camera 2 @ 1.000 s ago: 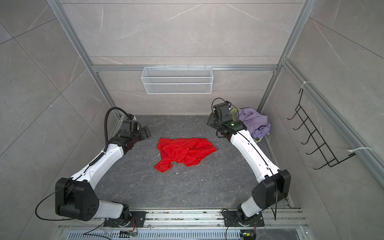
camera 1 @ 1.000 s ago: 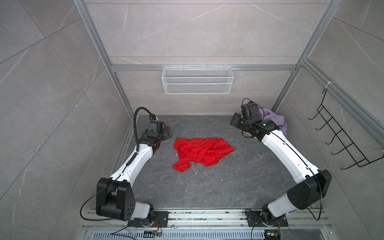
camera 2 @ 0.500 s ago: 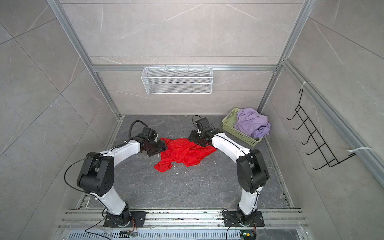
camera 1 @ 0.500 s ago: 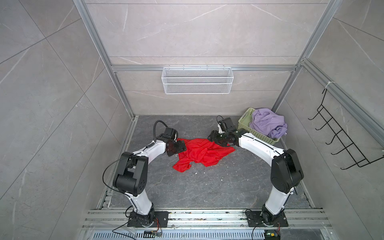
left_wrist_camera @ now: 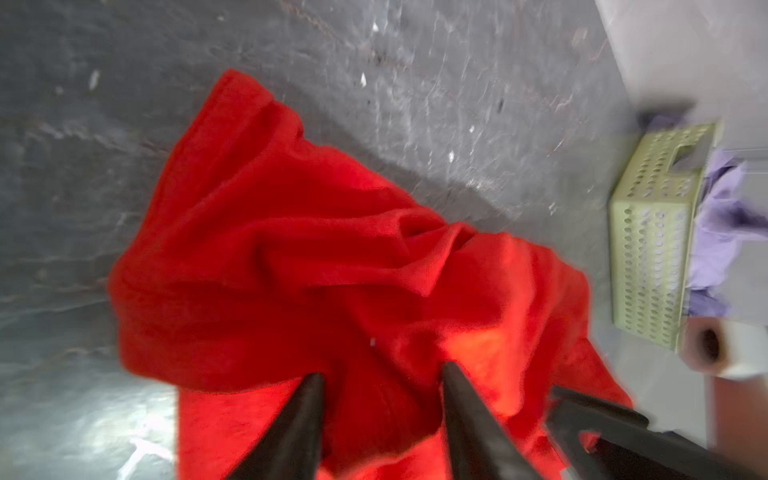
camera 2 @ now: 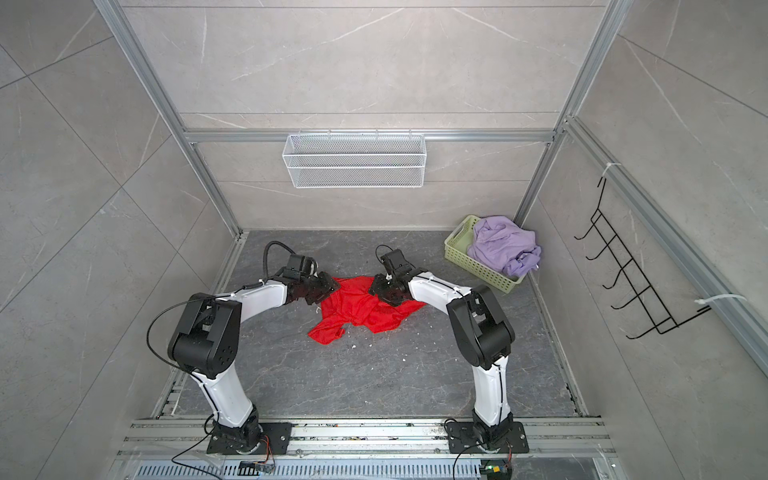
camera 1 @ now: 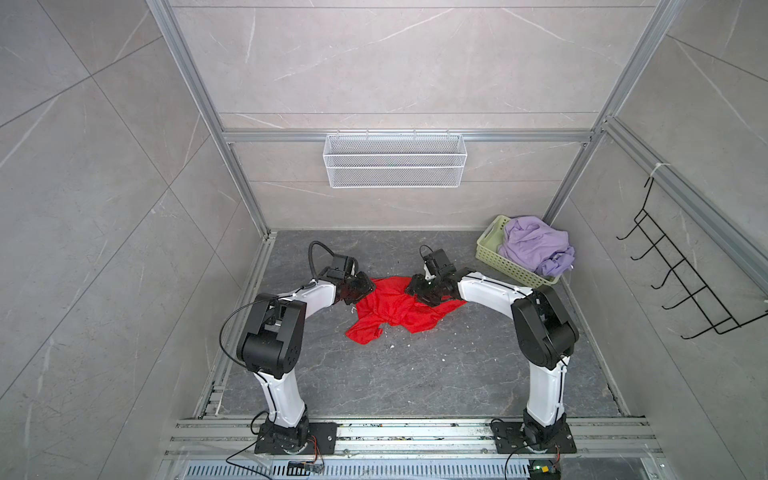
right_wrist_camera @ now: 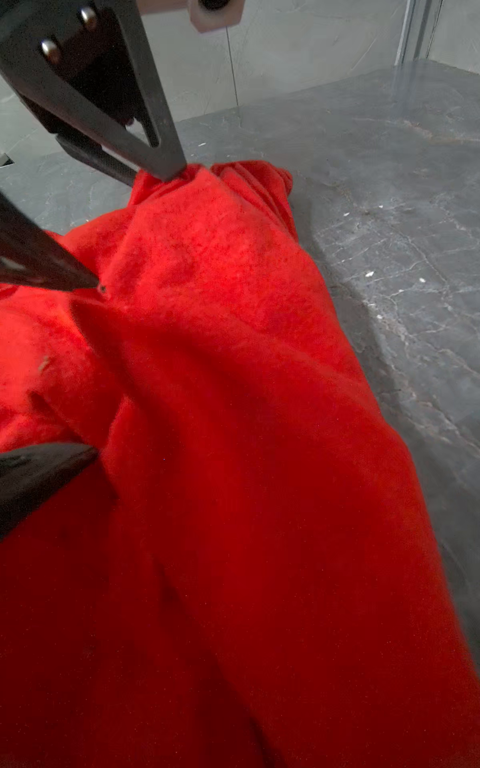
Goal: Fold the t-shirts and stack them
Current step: 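Grasp the red t-shirt edges with both grippers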
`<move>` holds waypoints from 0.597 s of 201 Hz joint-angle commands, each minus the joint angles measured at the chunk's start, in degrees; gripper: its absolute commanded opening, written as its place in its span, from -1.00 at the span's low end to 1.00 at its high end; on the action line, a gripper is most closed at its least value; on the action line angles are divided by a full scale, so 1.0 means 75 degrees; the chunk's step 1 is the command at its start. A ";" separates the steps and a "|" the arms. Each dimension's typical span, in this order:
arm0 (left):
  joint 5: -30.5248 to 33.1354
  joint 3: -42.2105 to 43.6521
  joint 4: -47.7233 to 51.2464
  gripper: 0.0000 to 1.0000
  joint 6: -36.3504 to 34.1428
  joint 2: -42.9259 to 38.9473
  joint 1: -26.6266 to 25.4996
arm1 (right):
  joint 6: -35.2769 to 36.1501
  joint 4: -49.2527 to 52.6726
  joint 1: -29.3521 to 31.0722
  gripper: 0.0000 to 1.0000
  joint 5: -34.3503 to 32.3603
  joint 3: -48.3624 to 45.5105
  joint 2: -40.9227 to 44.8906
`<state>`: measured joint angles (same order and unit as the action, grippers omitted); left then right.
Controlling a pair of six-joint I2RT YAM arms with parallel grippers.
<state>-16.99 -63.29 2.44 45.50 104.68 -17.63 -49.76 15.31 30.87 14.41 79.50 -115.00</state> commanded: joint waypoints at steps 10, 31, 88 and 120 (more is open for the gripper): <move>-0.0007 0.0057 -0.0716 -0.52 0.0217 -0.0092 0.0029 | -0.0120 -0.0397 0.0044 -0.29 0.0139 0.0371 -0.0513; 0.0029 0.0127 -0.0649 -1.00 0.0110 -0.0325 0.0030 | 0.0000 -0.0384 0.0044 -0.87 0.0139 0.0602 -0.0413; 0.0182 0.0308 -0.0214 -1.00 -0.0227 -0.2294 0.0028 | 0.0961 0.0632 0.0044 -1.00 -0.0687 0.0595 0.1684; 0.0582 -0.0136 0.0727 -1.00 -0.0800 -0.3809 0.0025 | 0.1827 0.1463 0.0041 -1.00 -0.0796 0.0806 0.2989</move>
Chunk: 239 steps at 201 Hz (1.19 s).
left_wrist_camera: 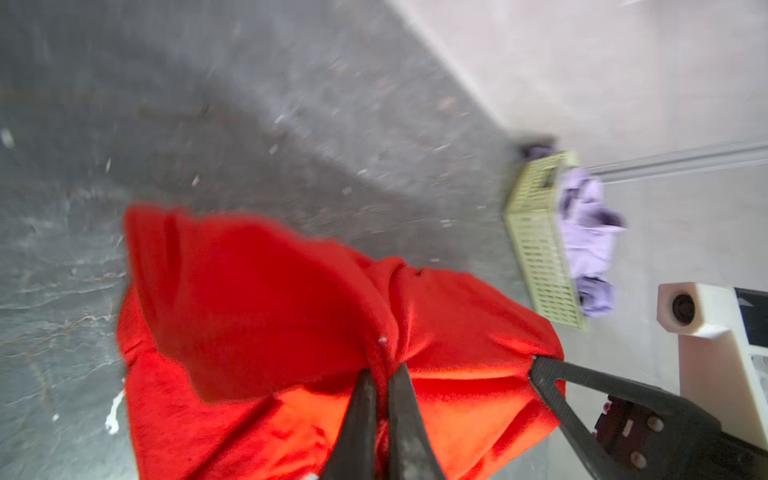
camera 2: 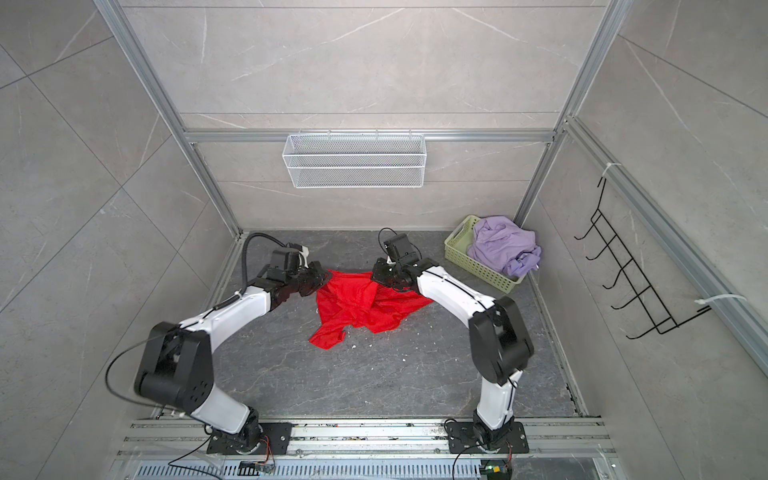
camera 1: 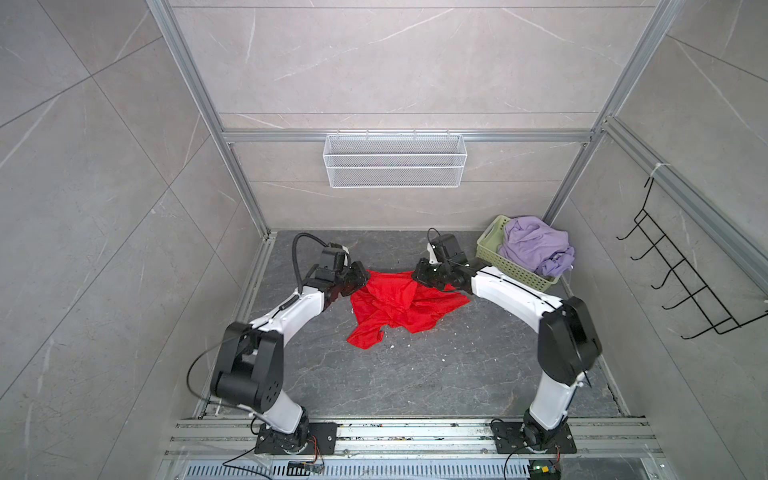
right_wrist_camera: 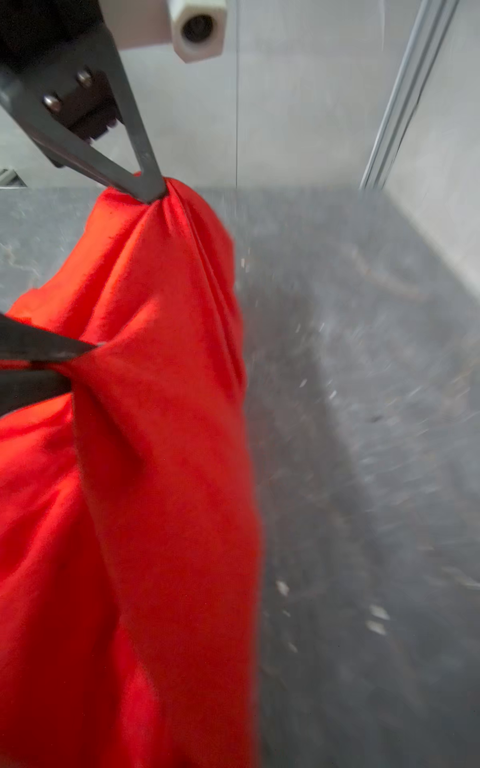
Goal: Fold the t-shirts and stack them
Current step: 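Grasp the red t-shirt edges with both grippers, then lift the red t-shirt up with both grippers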
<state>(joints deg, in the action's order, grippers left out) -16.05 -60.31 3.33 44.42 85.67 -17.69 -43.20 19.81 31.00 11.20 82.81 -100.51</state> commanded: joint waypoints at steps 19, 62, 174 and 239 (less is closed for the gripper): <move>0.0684 -0.0834 0.1070 -1.00 -0.0910 -0.2003 0.0038 | 0.1697 0.1180 0.0023 -1.00 -0.0843 0.0566 0.1882; 0.0343 -0.1403 0.1445 -1.00 -0.0743 -0.2987 -0.0019 | 0.2906 0.2170 0.0026 -1.00 -0.2108 0.1760 0.3158; -0.1181 -0.1715 0.0251 -1.00 -0.0120 -0.3415 -0.1497 | 0.4144 0.3359 0.0026 -1.00 -0.0445 0.7310 0.1095; 0.3603 0.0761 0.3683 -0.11 0.2665 -0.4325 -0.1345 | 0.3295 0.3441 0.0010 0.48 0.0063 0.7257 -0.2218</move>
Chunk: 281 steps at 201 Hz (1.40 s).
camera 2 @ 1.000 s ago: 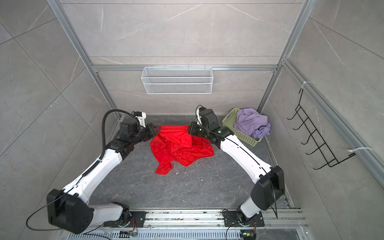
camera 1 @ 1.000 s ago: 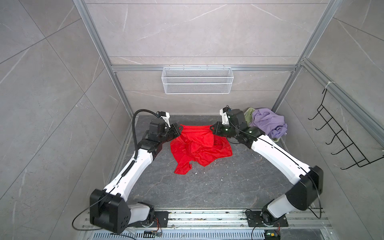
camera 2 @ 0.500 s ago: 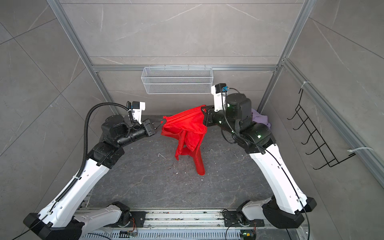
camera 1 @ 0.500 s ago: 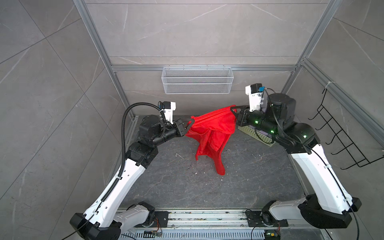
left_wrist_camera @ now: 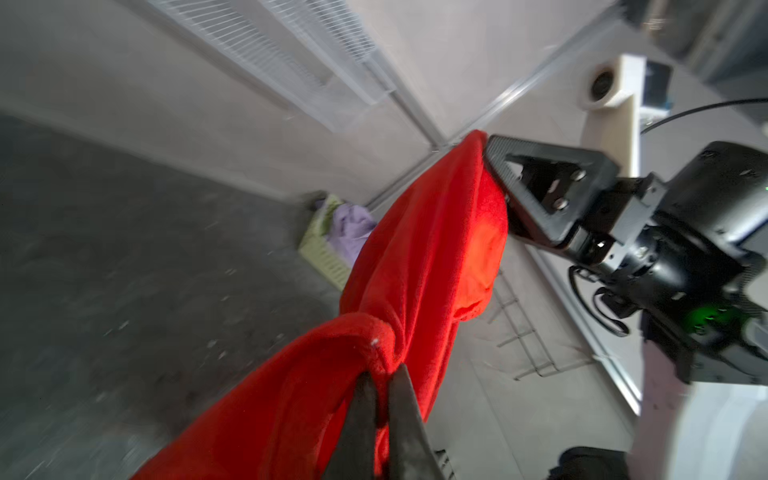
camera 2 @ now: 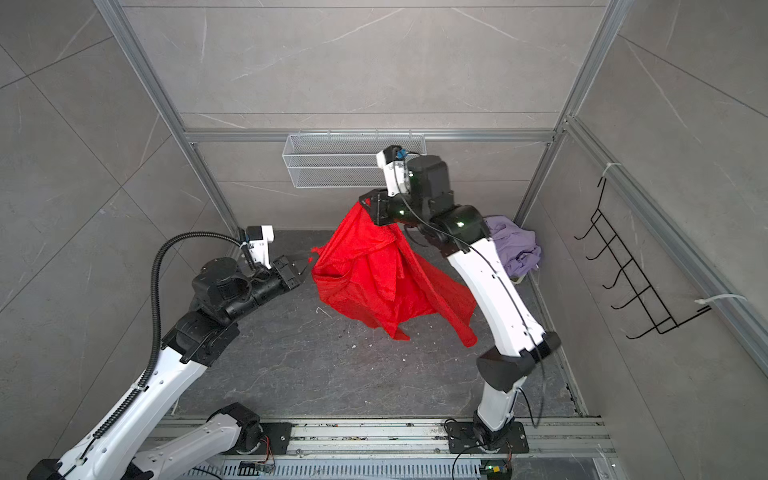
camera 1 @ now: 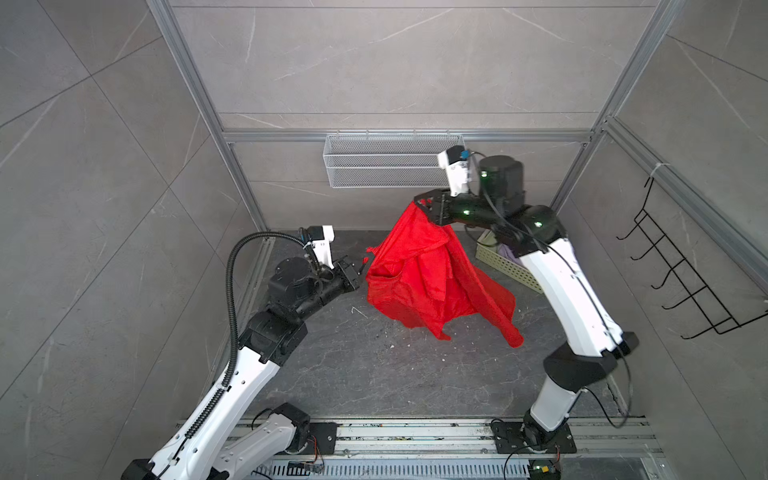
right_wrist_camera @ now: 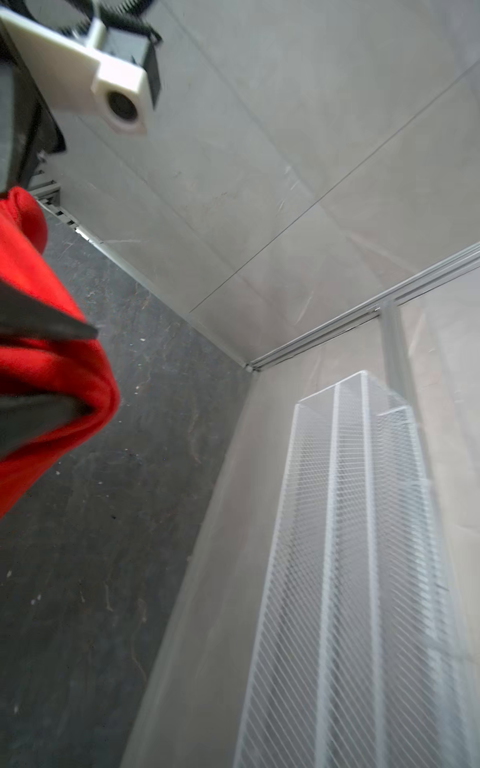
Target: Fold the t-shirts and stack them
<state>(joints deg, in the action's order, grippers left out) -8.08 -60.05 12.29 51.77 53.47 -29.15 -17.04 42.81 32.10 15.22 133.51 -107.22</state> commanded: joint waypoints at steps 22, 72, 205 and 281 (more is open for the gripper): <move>0.3692 0.1574 0.2931 0.30 0.2112 -0.0563 0.0331 | -0.0157 0.0998 -0.0133 0.50 -0.1084 0.1064 -0.1762; 0.2959 0.1042 0.3344 0.38 0.0065 0.0284 0.0371 | -0.0332 0.0392 -0.0167 0.49 -0.1702 -0.2040 0.0050; -0.0658 -0.1669 0.3142 0.04 -0.2205 0.6727 -0.1601 | -0.3178 -0.1545 -0.2424 0.53 -0.1045 -1.1708 0.5026; -0.0480 -0.1458 0.2442 -0.26 -0.1696 0.7206 -0.1599 | -0.3975 -0.3221 -0.2547 0.51 -0.0222 -1.3323 0.4805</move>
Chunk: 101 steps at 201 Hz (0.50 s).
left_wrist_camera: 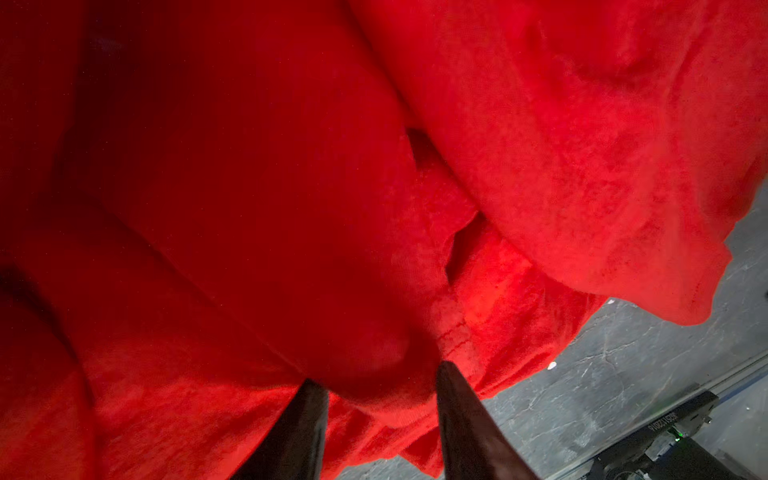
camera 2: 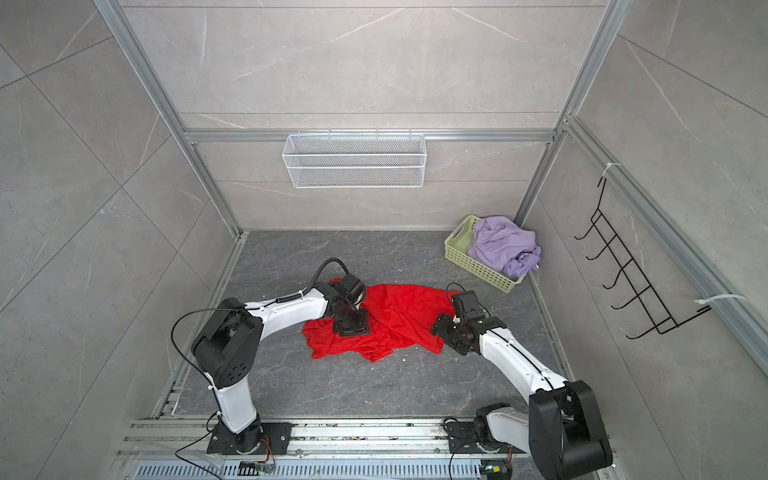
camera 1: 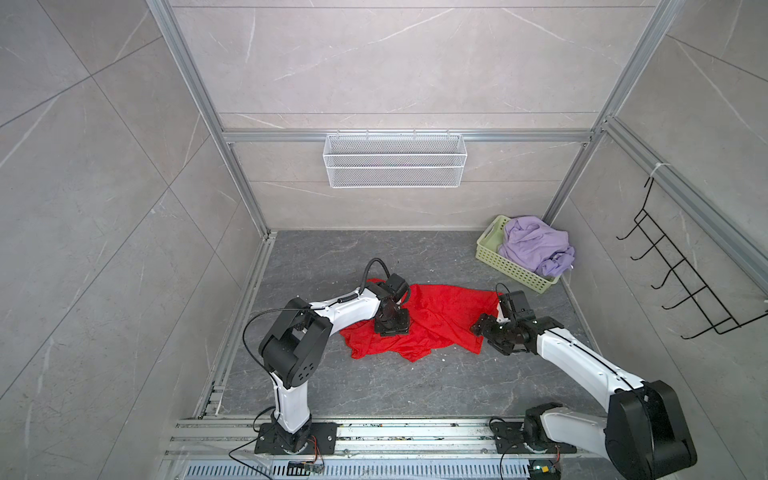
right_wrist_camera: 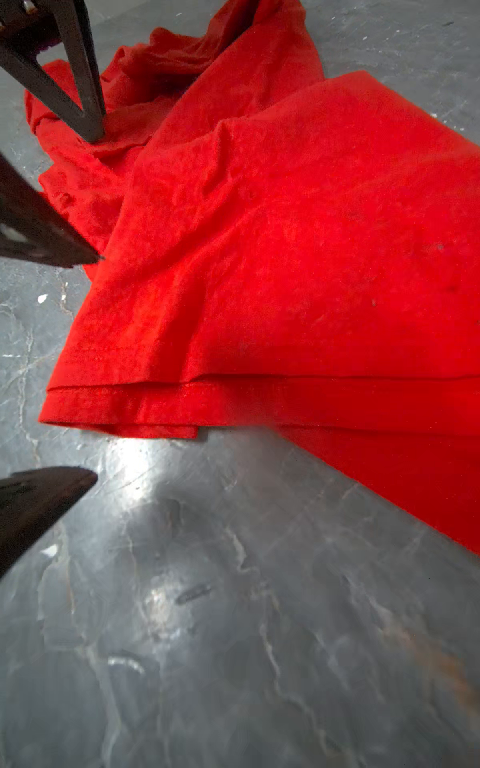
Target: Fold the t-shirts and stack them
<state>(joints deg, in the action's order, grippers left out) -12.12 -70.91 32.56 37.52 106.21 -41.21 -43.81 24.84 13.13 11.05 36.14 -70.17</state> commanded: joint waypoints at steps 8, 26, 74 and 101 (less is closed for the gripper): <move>0.0120 0.0049 -0.0321 -0.31 0.0250 0.0170 0.0010 | -0.0492 -0.0994 -0.0018 0.50 0.0382 -0.0460 -0.0184; 0.0191 0.0127 -0.0489 -0.40 0.0293 0.0180 0.0008 | -0.0644 -0.1531 -0.0017 0.47 0.0569 -0.0682 -0.0359; 0.0269 0.0151 -0.0751 -0.82 0.0449 0.0115 0.0010 | -0.0869 -0.2231 0.0048 0.16 0.0888 -0.0565 -0.1194; 0.0458 0.0219 -0.0813 -1.00 0.0549 -0.0332 0.0005 | -0.0990 -0.2396 0.0180 -0.53 0.0865 -0.0448 -0.1429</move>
<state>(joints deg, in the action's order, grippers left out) -10.55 -69.76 27.70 40.34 107.48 -41.23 -49.91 9.08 13.50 16.97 31.73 -79.07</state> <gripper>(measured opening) 0.055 0.350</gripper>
